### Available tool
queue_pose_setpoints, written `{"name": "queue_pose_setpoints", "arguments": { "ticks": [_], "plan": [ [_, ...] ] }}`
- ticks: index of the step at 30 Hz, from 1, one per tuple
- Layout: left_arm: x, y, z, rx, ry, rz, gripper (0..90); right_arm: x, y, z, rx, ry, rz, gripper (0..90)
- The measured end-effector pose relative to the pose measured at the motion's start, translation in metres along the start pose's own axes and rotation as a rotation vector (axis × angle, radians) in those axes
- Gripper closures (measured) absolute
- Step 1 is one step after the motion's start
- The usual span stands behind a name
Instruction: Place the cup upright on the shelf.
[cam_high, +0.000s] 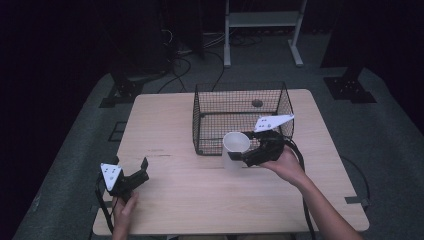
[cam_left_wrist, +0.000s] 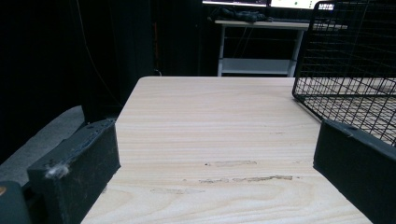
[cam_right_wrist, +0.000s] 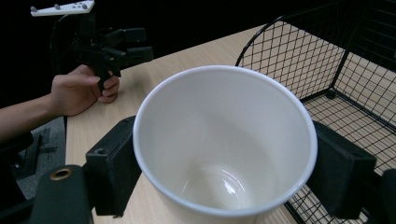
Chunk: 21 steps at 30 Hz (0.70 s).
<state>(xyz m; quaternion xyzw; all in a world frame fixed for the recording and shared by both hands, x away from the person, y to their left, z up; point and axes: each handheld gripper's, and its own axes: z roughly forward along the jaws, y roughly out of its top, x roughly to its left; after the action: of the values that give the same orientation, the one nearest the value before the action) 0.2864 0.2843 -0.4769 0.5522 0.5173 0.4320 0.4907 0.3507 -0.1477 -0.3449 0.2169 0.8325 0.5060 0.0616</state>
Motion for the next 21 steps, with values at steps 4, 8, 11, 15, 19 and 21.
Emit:
{"name": "queue_pose_setpoints", "arguments": {
  "ticks": [4, 8, 11, 15, 19, 21],
  "plan": [
    [0.000, 0.000, 0.000, -0.002, 0.000, -0.002, 0.0, -0.004, 0.007, -0.001, 0.002, -0.002, -0.001, 19.6],
    [0.000, 0.000, 0.000, -0.002, 0.000, -0.004, 0.0, -0.008, 0.012, -0.002, 0.003, 0.000, 0.001, 19.6],
    [0.000, 0.000, 0.000, -0.002, 0.000, -0.004, 0.0, -0.010, 0.017, -0.002, 0.007, -0.003, -0.005, 19.6],
    [0.000, 0.000, 0.000, -0.002, 0.000, -0.002, 0.0, -0.013, 0.024, -0.001, 0.009, -0.004, -0.010, 19.6],
    [0.000, 0.000, 0.000, -0.002, -0.001, -0.002, 0.0, -0.016, 0.030, 0.000, 0.010, -0.008, -0.012, 19.6],
    [0.000, 0.000, 0.000, -0.002, -0.001, -0.002, 0.0, -0.018, 0.033, 0.001, 0.013, -0.010, -0.016, 19.6]
  ]
}}
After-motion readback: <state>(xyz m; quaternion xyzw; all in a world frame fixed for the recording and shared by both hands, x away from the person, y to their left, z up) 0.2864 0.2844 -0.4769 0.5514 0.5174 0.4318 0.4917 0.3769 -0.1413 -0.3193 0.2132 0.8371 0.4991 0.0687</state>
